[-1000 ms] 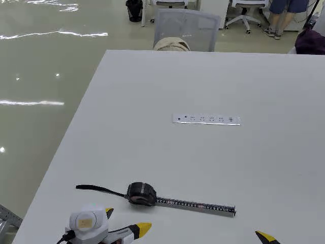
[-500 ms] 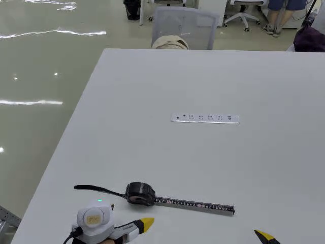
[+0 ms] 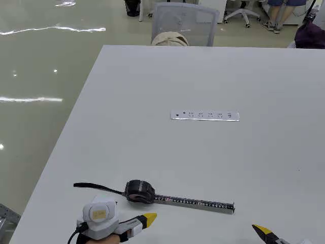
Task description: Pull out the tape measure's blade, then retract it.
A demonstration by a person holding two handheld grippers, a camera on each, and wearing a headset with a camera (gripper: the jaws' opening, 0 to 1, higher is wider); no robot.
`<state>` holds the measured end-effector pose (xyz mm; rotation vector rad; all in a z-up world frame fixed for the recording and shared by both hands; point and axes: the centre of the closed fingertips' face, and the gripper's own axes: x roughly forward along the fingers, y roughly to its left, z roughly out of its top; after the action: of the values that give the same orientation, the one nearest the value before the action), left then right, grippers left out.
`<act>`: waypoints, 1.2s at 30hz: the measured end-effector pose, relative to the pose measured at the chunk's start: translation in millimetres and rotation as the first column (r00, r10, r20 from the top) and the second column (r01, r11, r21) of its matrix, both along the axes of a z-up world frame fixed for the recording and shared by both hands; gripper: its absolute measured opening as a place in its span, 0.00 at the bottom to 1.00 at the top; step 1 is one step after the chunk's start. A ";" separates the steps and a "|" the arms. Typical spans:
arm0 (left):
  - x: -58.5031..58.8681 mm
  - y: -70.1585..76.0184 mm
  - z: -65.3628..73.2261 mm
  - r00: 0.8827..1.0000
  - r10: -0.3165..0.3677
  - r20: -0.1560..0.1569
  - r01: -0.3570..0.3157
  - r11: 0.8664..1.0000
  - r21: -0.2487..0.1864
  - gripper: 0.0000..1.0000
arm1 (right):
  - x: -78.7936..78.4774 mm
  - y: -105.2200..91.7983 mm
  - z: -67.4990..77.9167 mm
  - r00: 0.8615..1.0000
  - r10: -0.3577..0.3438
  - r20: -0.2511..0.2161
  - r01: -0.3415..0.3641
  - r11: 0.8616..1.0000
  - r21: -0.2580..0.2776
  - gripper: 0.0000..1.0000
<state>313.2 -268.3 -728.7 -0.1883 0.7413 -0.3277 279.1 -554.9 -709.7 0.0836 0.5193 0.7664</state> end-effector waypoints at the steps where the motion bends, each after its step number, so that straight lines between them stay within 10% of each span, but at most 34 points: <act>1: 0.2 -0.2 -0.6 1.000 -0.001 -0.002 0.001 1.000 0.005 0.82 | 0.8 -0.2 -0.1 1.000 0.001 0.000 -0.001 1.000 -0.001 0.64; 36: 14.2 -2.4 -11.6 1.000 0.013 -0.024 -0.012 1.000 0.029 0.81 | 20.0 1.2 -8.9 0.996 0.087 0.003 -0.087 0.996 0.008 0.60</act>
<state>327.3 -270.8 -740.2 -0.1697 0.7685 -0.3032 299.1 -553.7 -718.6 0.0682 0.5197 0.8538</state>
